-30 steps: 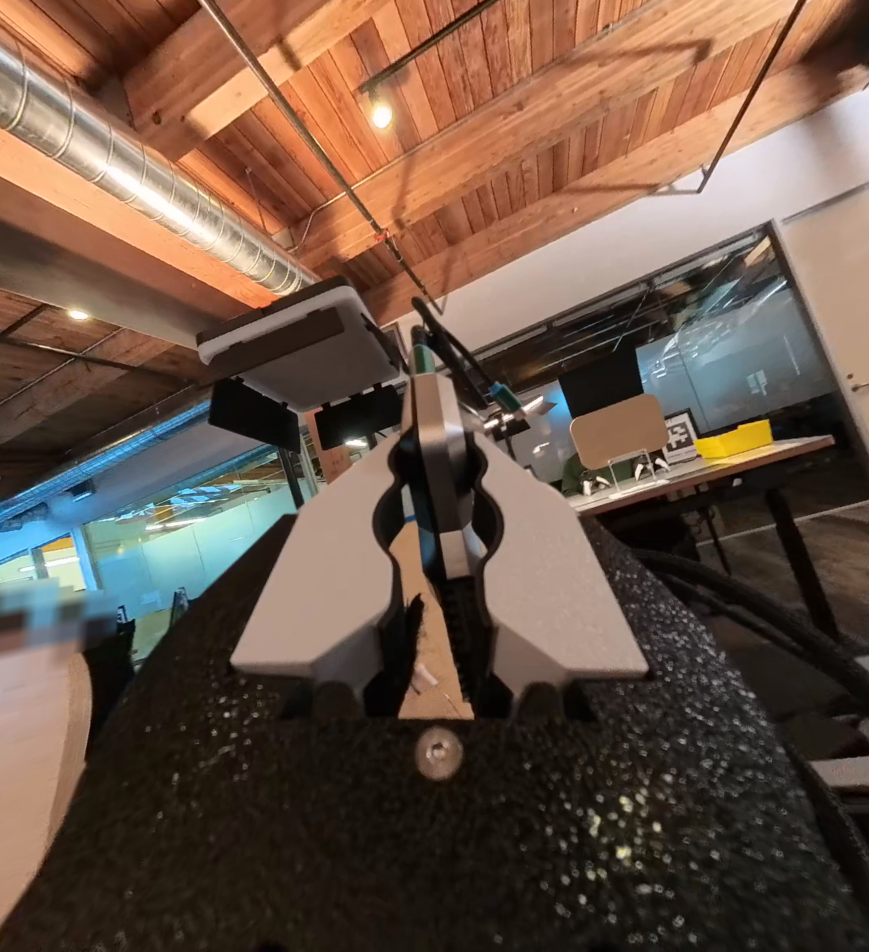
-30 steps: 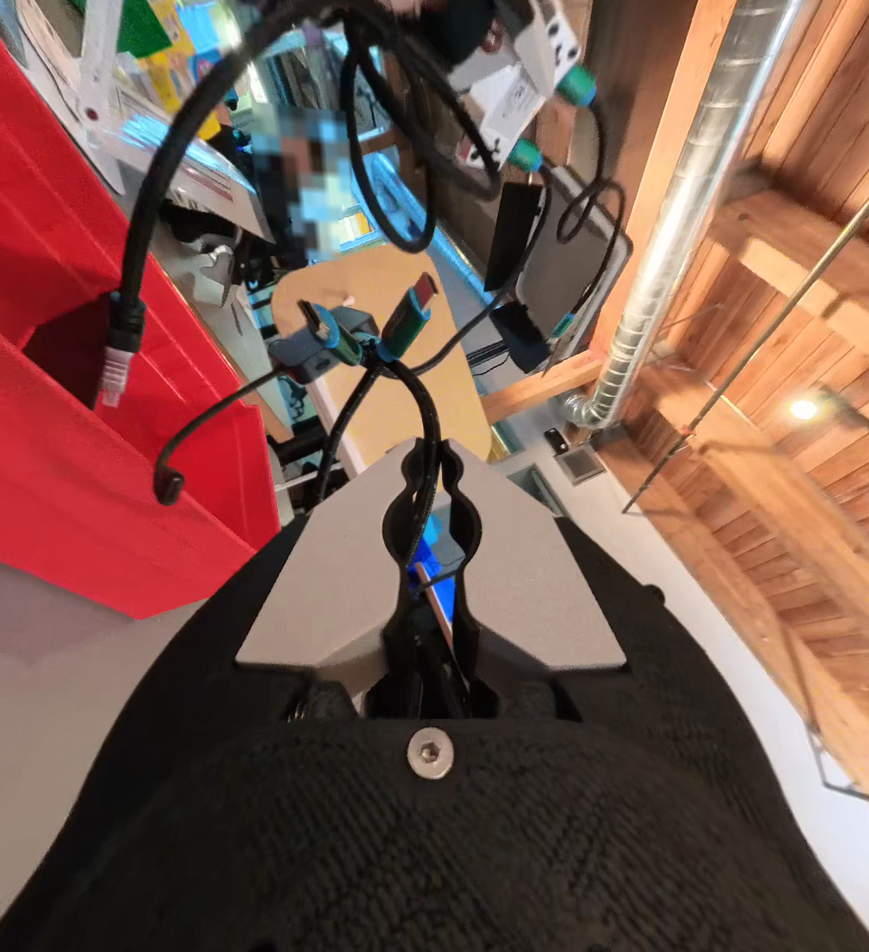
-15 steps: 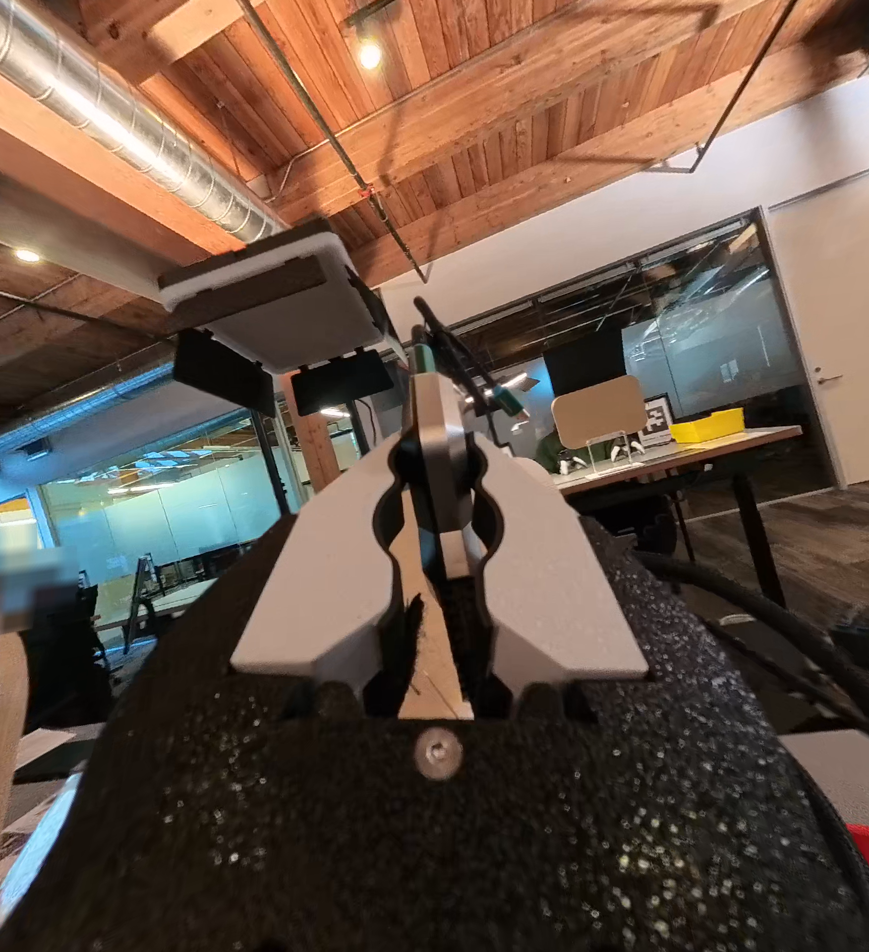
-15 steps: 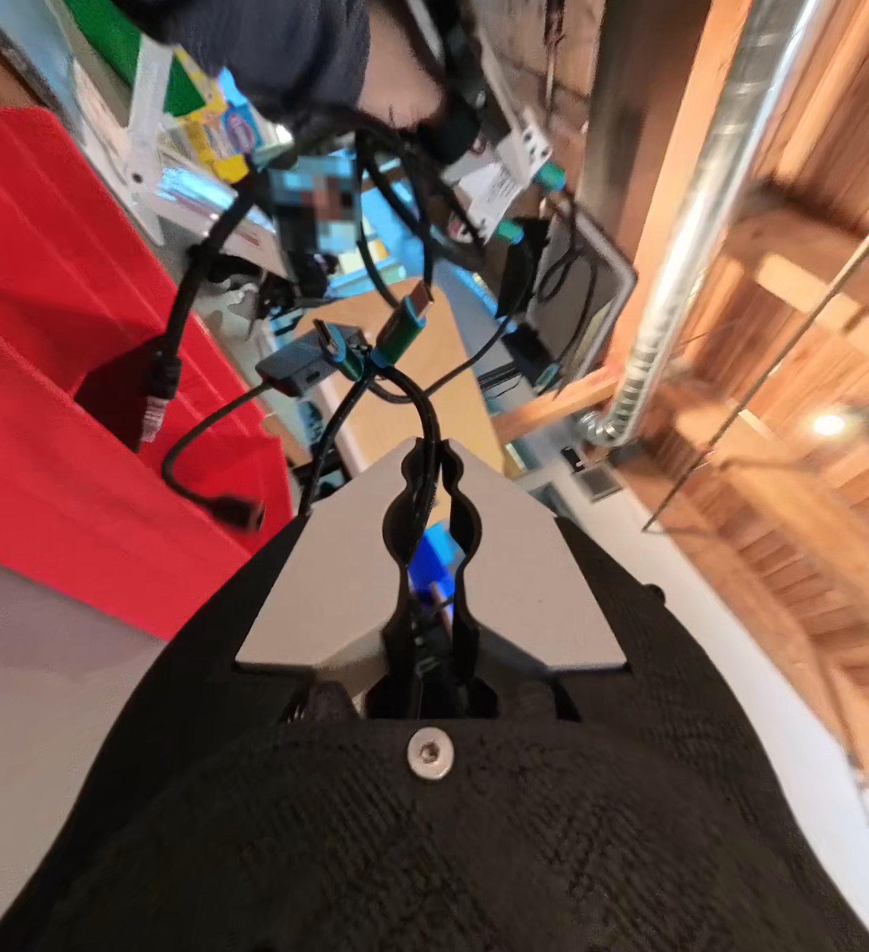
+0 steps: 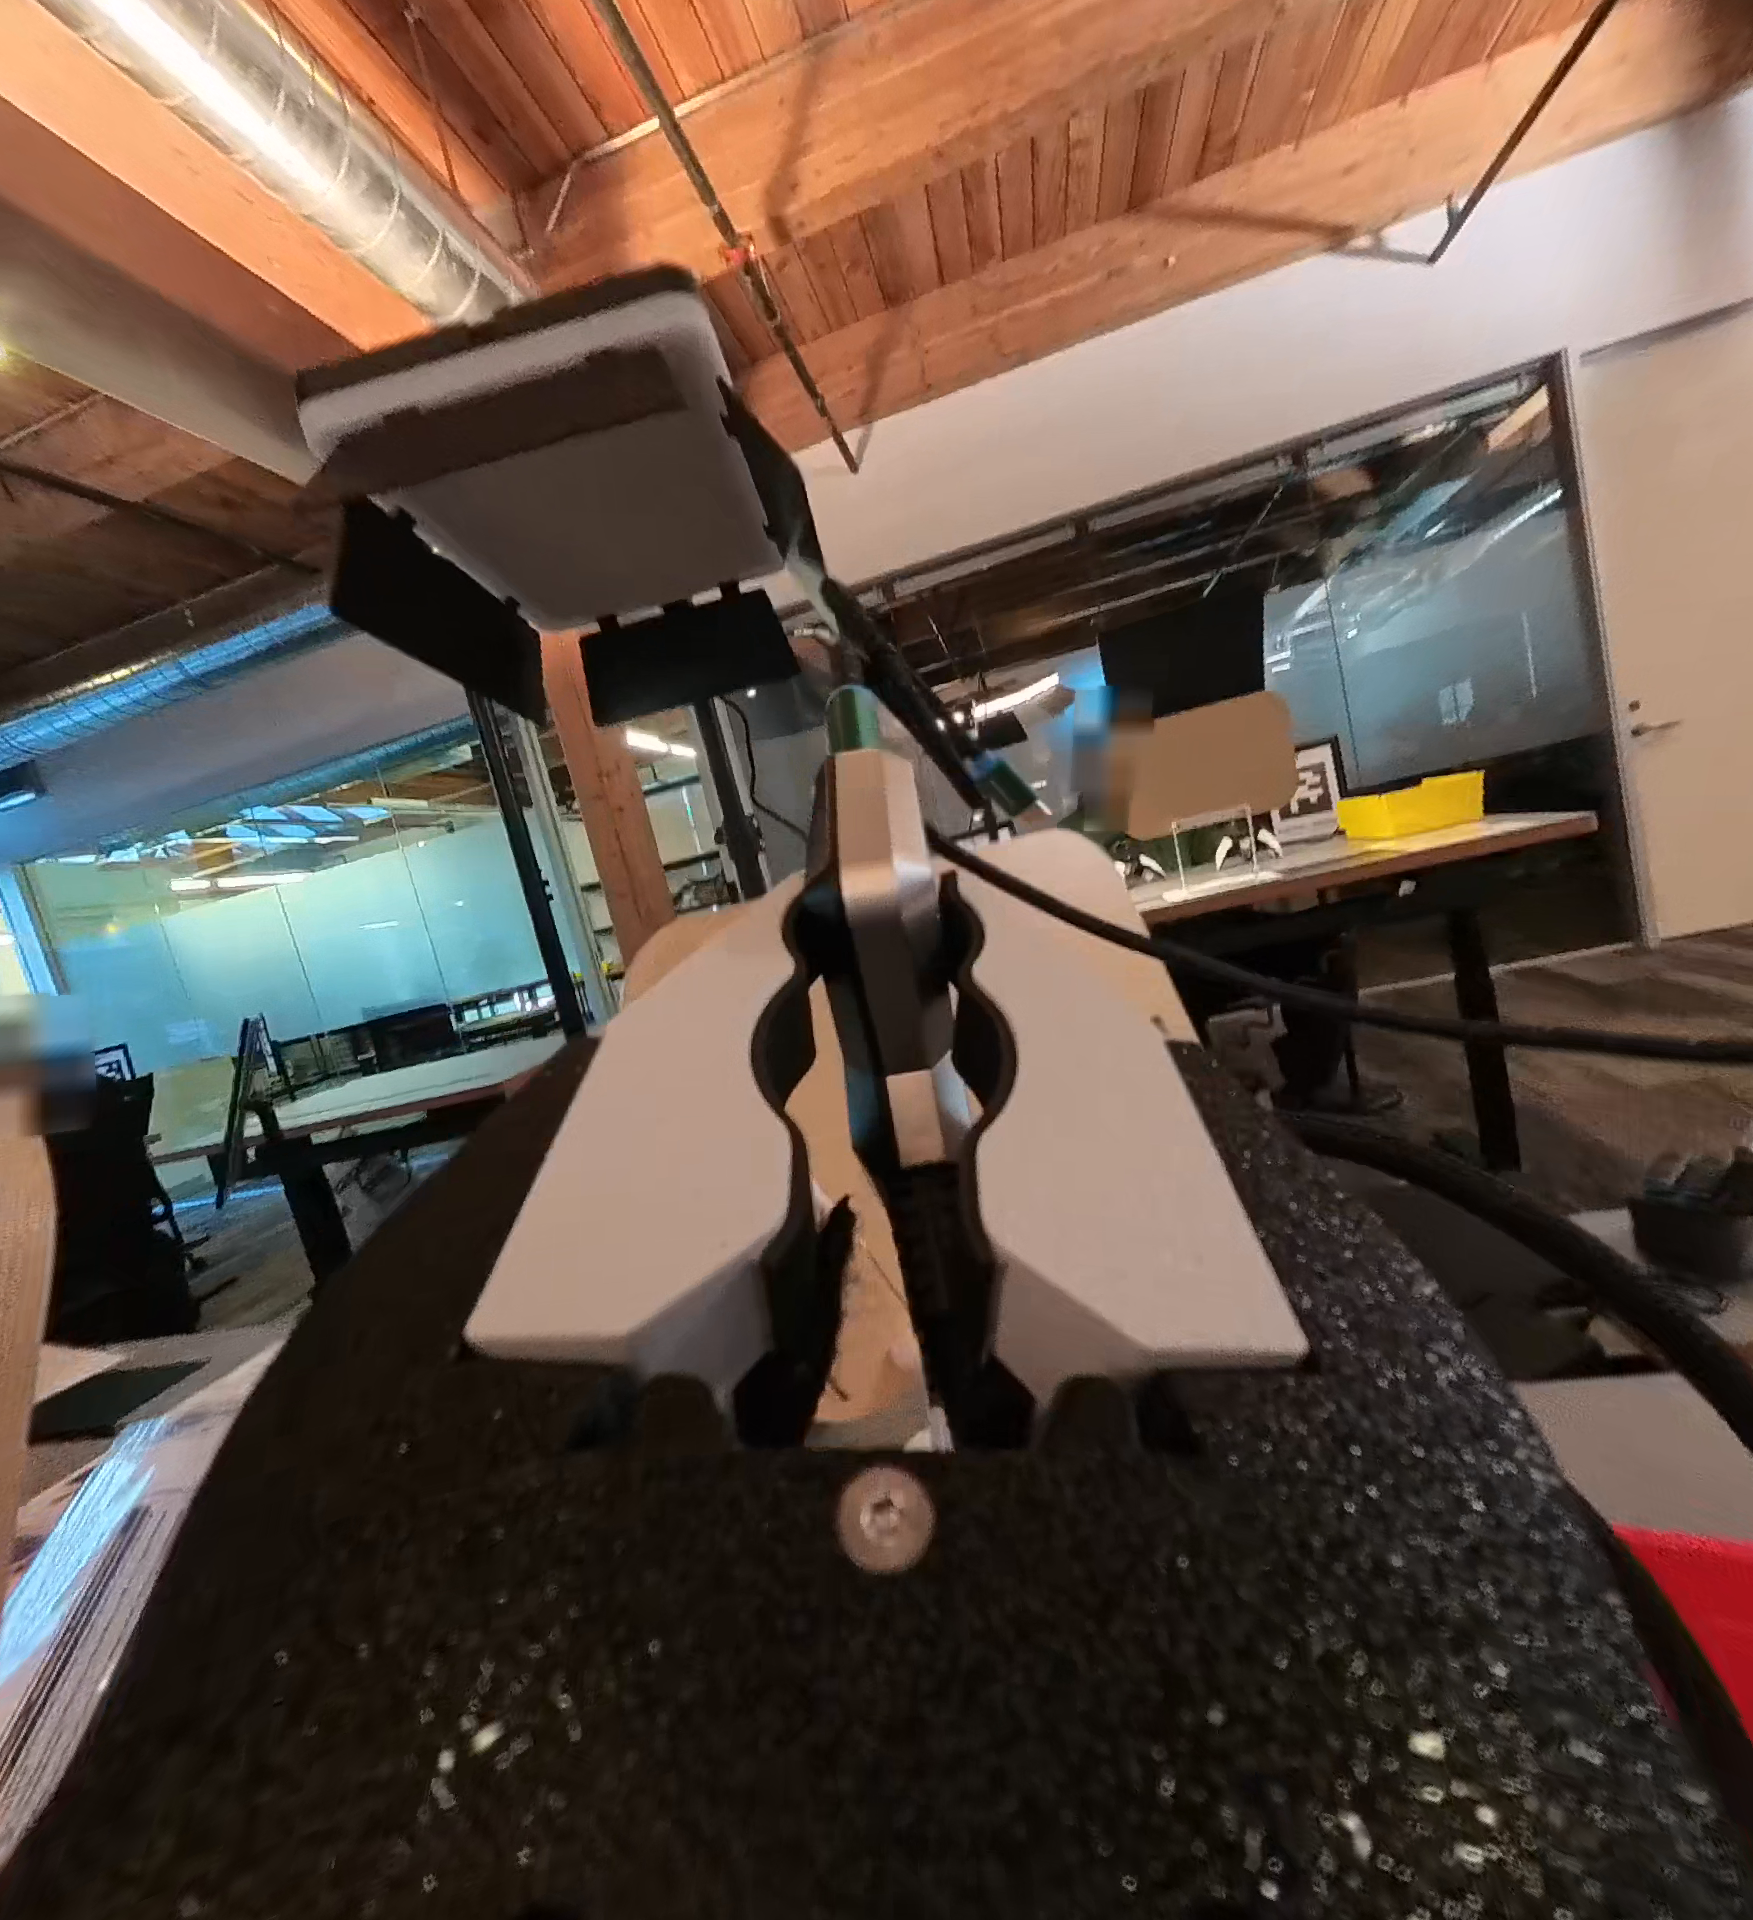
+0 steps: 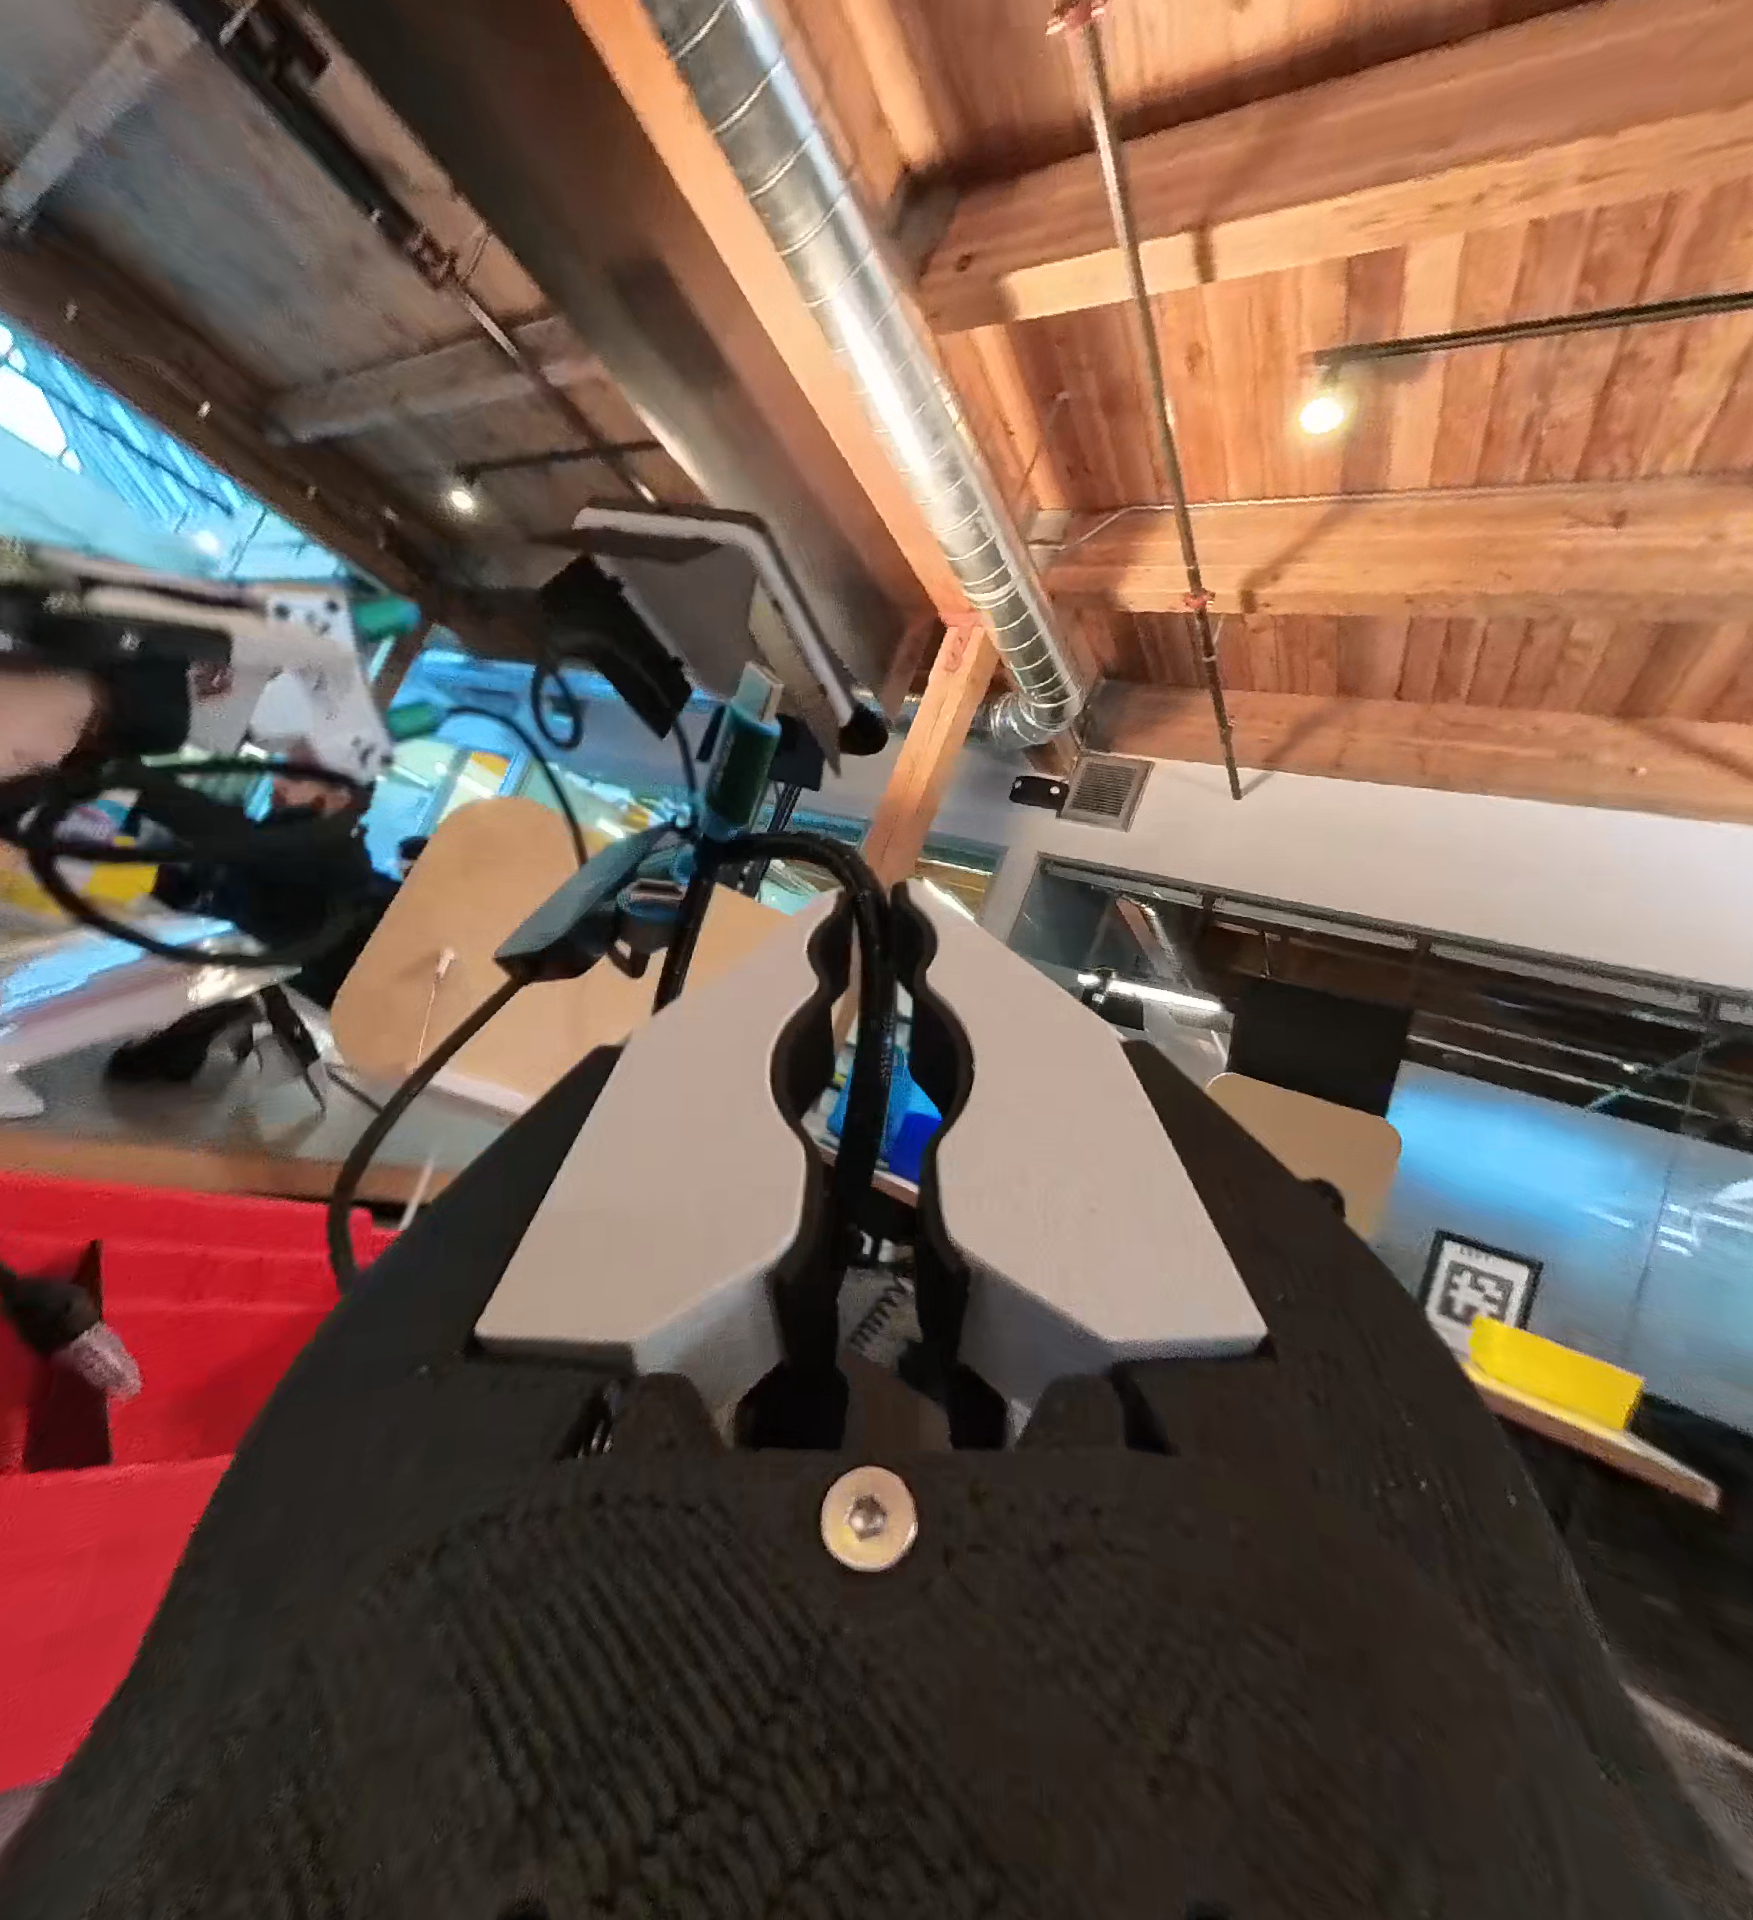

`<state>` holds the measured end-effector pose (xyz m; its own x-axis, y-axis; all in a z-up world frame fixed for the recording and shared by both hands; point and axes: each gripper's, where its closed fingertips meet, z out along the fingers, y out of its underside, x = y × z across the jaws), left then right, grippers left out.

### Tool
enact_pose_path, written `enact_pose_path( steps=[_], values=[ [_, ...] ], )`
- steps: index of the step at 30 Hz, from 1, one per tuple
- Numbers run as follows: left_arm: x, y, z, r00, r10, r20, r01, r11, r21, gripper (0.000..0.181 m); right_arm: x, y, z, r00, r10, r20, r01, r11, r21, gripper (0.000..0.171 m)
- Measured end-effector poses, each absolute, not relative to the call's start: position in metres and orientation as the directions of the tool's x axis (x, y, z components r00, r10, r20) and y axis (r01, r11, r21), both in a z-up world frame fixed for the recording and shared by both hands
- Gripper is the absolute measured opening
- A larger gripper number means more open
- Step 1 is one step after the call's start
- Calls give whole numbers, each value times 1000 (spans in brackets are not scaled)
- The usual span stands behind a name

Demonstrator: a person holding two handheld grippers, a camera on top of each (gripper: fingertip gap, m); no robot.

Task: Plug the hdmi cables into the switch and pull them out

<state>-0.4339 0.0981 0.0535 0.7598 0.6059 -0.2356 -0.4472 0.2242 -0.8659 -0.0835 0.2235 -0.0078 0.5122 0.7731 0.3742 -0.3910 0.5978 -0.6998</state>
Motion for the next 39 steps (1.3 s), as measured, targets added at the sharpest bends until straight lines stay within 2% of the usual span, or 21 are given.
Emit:
enact_pose_path(
  steps=[8,11,16,19,22,24,28,34,36,39],
  values=[
    [-439,95,17,804,558,-206,-375,206,-904,20,-45,249,-9,579,770,268,-412,560,-719,5],
    [-420,98,7,860,449,-245,-373,223,-901,20,-36,259,-9,592,770,237,-411,541,-734,5],
    [-386,107,-20,925,231,-301,-339,146,-929,19,-58,249,-18,499,802,329,-352,534,-769,5],
    [-377,117,-44,915,176,-364,-372,14,-928,19,-74,237,-22,437,820,370,-336,531,-778,4],
    [-366,122,-51,880,169,-443,-446,-22,-895,19,-95,220,-29,381,818,431,-311,553,-773,5],
    [-364,122,-40,866,219,-449,-464,17,-886,20,-113,210,-31,363,806,468,-295,576,-763,5],
    [-358,107,13,859,346,-378,-462,204,-863,19,-156,193,-24,370,746,553,-294,659,-692,6],
    [-348,94,78,796,447,-407,-559,288,-777,19,-236,181,-64,216,669,711,-164,743,-649,5],
    [-347,94,88,802,438,-405,-560,317,-766,19,-251,174,-79,184,583,791,-117,812,-571,5],
    [-346,90,100,801,444,-401,-571,367,-734,19,-268,158,-107,72,391,917,-71,920,-387,5]
  ],
)
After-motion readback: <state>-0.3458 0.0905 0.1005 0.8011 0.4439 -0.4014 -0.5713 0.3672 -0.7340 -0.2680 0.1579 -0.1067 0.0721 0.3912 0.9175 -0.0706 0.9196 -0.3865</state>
